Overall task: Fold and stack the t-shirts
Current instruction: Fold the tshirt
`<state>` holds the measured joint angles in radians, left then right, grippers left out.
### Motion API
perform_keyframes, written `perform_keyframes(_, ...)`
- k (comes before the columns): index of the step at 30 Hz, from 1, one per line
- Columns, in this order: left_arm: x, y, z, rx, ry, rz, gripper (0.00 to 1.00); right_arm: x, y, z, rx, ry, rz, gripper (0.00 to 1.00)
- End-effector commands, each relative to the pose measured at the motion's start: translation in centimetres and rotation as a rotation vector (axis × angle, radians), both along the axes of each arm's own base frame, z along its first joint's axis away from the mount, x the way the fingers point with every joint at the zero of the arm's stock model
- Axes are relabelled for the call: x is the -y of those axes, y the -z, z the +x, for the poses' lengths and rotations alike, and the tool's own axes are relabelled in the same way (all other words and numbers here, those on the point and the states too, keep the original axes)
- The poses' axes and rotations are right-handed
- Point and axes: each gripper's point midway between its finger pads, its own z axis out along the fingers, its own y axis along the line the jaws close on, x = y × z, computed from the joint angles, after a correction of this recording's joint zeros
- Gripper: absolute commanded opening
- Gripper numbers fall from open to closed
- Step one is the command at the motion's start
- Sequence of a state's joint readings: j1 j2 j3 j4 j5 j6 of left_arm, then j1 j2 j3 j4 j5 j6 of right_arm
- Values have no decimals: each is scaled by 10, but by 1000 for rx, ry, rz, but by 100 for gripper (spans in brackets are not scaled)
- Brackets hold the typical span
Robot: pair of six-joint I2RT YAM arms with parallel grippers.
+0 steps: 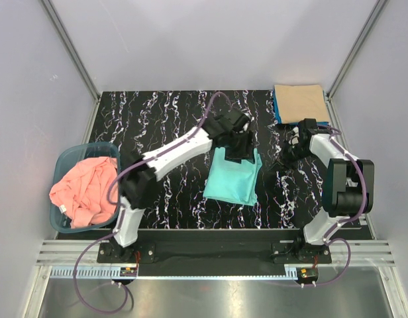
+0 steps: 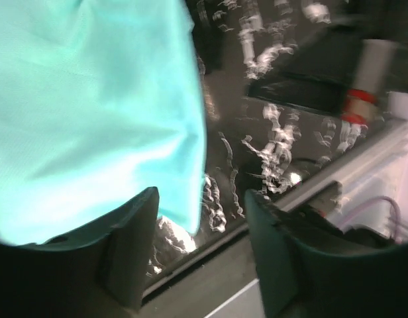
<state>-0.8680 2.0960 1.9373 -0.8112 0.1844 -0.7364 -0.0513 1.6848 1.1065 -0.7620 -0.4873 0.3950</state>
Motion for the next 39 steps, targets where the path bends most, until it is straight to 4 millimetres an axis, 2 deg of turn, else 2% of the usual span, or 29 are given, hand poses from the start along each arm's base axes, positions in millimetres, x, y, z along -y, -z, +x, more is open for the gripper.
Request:
perform_keyframes(1, -15, -63, 5, 145, 46, -132, 54, -3, -19, 6, 60, -32, 6, 3)
perform_keyframes(2, -27, -54, -9, 120, 70, -127, 49, -5, -27, 8, 83, -33, 24, 4)
perform_keyframes(3, -28, -50, -10, 132, 82, -151, 37, -9, -33, 10, 99, -33, 45, 6)
perform_keyframes(5, -43, -44, -14, 115, 62, -159, 29, -26, -52, 13, 153, -46, 156, 9)
perform_keyframes(6, -54, -21, -20, 73, 49, -131, 24, -38, -60, 11, 157, -67, 216, 11)
perform_keyframes(8, -69, -16, -17, 67, 23, -135, 24, -50, -62, 11, 148, -84, 260, 11)
perform_keyframes(9, -75, -9, -16, 68, 21, -123, 25, -75, -59, 2, 132, -159, 254, 12)
perform_keyframes(12, -84, 0, -10, 64, 28, -111, 25, -113, -53, -6, 101, -253, 246, 11)
perform_keyframes(15, -83, 12, -6, 34, 27, -120, 26, -122, -41, -16, 23, -229, 290, 8)
perform_keyframes(17, -84, 31, -6, -18, 10, -114, 26, -118, -32, -29, -1, -245, 278, 7)
perform_keyframes(19, -83, 42, -5, -49, 0, -115, 25, -111, -16, -45, -62, -259, 242, 6)
perform_keyframes(20, -83, 54, -5, -73, 0, -99, 25, -108, -10, -49, -76, -278, 229, 5)
perform_keyframes(23, -86, 73, -9, -112, 3, -61, 25, -98, 10, -63, -151, -282, 181, 2)
perform_keyframes(26, -90, 85, -10, -129, 4, -35, 25, -87, 17, -71, -170, -244, 139, 1)
perform_keyframes(29, -95, 93, -14, -139, 5, -11, 25, -65, 29, -77, -200, -178, 93, 1)
perform_keyframes(30, -97, 94, -16, -141, 12, -6, 25, -49, 37, -79, -230, -129, 59, 1)
perform_keyframes(31, -98, 92, -17, -132, 15, -1, 25, -41, 39, -80, -240, -106, 47, 1)
perform_keyframes(33, -101, 85, -18, -118, 24, 7, 25, -31, 37, -80, -232, -87, 21, 1)
perform_keyframes(34, -101, 73, -19, -95, 28, -6, 25, -32, 28, -77, -193, -89, 23, 1)
perform_keyframes(39, -103, 49, -34, -99, 53, -46, 29, -57, -12, -76, -90, -142, 96, 1)
